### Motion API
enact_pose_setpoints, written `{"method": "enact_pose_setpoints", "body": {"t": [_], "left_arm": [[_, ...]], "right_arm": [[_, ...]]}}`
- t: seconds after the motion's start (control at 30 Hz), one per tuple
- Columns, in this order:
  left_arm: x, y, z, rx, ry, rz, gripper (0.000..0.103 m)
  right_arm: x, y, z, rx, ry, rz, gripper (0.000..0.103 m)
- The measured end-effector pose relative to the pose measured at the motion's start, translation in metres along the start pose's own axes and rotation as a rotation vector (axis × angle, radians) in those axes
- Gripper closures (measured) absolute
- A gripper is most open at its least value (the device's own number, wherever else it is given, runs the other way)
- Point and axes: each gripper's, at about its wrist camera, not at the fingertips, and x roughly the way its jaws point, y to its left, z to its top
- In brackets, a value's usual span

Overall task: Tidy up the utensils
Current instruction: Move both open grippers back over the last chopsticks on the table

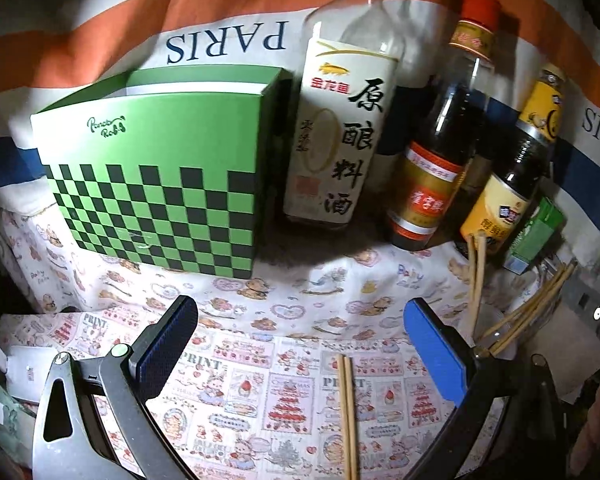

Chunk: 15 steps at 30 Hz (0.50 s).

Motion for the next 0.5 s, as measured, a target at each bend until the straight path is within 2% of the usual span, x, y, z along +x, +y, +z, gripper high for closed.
{"method": "enact_pose_setpoints", "body": {"t": [0.17,0.27,0.4,0.43,0.5], "left_arm": [[0.013,0.006,0.001,0.047,0.065,0.036,0.001],[0.017,0.014,0.002,0.051,0.072,0.08,0.001],[0.012,0.019,0.003,0.078,0.078,0.077,0.001],[0.01,0.02,0.004,0.081,0.076,0.077,0.001],[0.005,0.023,0.005,0.079,0.068,0.078,0.001]], "right_arm": [[0.023,0.016,-0.01,0.018,0.057,0.016,0.017],[0.042,0.021,-0.016,0.06,0.139,0.062,0.017],[0.056,0.031,-0.027,0.062,0.178,0.111,0.018],[0.059,0.036,-0.03,0.038,0.183,0.11,0.02],[0.07,0.048,-0.037,-0.025,0.21,0.099,0.036]]}}
